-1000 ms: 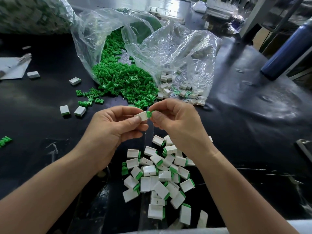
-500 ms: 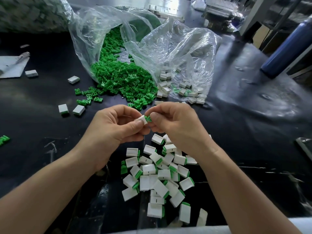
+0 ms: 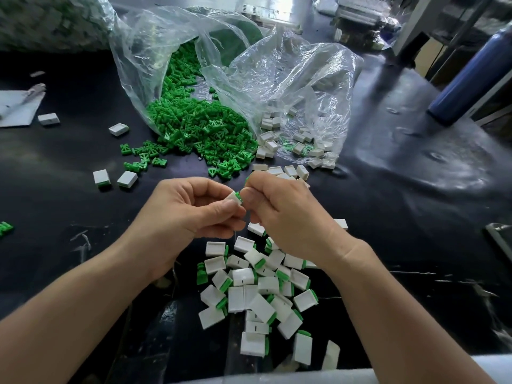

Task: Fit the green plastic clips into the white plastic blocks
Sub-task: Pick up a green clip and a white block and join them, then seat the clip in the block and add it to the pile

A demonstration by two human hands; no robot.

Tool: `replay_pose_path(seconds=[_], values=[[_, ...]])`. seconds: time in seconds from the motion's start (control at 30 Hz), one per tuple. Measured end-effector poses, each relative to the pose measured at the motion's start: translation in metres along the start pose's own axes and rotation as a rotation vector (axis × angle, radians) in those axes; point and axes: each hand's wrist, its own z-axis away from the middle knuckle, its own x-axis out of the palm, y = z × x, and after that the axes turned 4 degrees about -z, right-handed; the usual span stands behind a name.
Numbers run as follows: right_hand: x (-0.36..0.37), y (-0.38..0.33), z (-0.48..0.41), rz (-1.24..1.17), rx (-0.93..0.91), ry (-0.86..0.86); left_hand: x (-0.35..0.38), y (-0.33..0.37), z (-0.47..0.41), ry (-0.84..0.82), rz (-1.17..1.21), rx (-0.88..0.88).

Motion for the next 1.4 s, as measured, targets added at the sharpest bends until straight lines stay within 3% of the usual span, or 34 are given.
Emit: replay_pose_path(seconds=[0.33, 0.43, 0.5, 0.57, 0.7, 0.83, 0.97, 1.4], values=[[-0.004, 0.001, 0.001, 0.333, -0.198, -0.139, -0.002, -0.001, 0.006, -0.039, -0.345, 0.155], [-0.001, 0.004, 0.001, 0.349, -0.222, -0.121, -0.001, -0.001, 0.006, -0.042, -0.329, 0.169], [0.0, 0.005, 0.0, 0.157, -0.173, -0.034, 0.0, 0.002, 0.005, -0.021, -0.23, 0.162], [0.001, 0.007, -0.002, -0.189, -0.066, 0.043, 0.0, 0.005, 0.003, 0.0, -0.109, 0.127], [-0.002, 0.012, -0.004, -0.631, 0.155, 0.021, 0.002, 0.004, 0.002, 0.01, -0.02, 0.09], [0.0, 0.008, -0.003, -0.817, 0.273, -0.24, 0.001, 0.004, 0.002, -0.011, -0.008, 0.097], [0.004, 0.001, -0.002, -0.973, 0.324, -0.367, 0.0, 0.005, 0.004, -0.059, 0.016, 0.11], [0.011, -0.004, -0.001, -1.12, 0.353, -0.275, 0.001, 0.004, 0.005, -0.062, 0.056, 0.181]])
